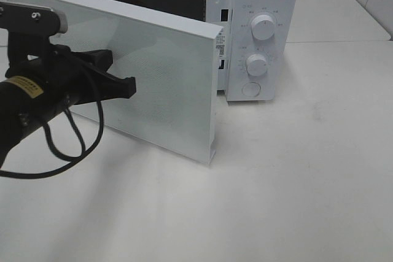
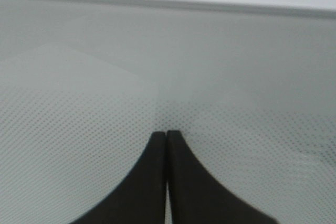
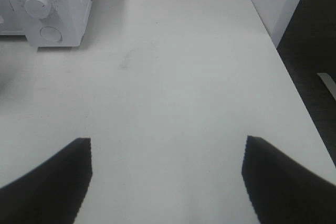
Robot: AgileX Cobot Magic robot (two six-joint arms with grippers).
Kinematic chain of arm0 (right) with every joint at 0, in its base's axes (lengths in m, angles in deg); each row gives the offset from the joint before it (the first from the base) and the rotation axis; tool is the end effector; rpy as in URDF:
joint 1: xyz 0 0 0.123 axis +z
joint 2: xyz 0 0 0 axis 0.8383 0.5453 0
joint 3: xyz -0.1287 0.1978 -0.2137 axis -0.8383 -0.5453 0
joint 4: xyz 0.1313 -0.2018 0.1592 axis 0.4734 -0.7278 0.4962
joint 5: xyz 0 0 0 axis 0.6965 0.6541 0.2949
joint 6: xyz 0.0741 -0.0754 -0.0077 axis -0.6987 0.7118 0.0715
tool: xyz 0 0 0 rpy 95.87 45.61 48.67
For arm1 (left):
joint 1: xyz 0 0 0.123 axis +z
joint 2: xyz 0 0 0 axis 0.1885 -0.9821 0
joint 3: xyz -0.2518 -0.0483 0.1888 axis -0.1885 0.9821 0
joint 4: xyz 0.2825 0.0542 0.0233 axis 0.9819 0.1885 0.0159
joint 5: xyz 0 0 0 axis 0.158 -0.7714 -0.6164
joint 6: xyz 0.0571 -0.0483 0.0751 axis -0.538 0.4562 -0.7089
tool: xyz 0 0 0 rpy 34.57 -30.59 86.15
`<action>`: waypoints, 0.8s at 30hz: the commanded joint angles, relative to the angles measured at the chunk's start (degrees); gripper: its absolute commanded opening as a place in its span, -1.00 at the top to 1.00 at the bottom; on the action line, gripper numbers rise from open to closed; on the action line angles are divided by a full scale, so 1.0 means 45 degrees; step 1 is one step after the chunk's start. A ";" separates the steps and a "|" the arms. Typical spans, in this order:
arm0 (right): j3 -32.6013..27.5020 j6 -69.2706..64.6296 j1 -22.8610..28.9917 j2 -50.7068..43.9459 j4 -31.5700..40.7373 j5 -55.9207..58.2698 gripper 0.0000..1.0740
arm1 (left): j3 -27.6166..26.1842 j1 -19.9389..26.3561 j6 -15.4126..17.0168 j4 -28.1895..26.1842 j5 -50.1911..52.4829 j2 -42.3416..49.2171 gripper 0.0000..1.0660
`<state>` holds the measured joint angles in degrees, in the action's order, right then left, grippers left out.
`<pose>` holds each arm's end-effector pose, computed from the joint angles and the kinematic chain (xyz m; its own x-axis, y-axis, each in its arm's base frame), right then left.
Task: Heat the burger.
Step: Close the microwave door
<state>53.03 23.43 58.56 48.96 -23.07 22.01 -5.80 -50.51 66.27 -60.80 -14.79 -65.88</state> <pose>0.0097 -0.0047 0.2938 -0.4015 0.0217 -0.9156 0.0287 0.9995 0.0111 0.2736 -0.1870 0.1731 -0.2206 0.0398 -0.9746 0.3719 0.9271 -0.0464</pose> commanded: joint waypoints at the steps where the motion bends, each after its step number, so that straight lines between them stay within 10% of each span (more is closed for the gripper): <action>1: -0.0013 0.0089 -0.0089 -0.0420 -0.0025 -0.0127 -0.42 | -0.1146 -0.0433 -0.0802 -0.1120 -0.0166 -0.0624 1.00; 24: -0.0013 0.0089 -0.0089 -0.0420 -0.0025 -0.0127 -0.42 | -0.5742 -0.0675 -0.2954 -0.3603 -0.1859 -0.3196 1.00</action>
<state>53.03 23.43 58.56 48.96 -23.07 22.01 -29.69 -53.44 54.06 -75.19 -23.21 -79.23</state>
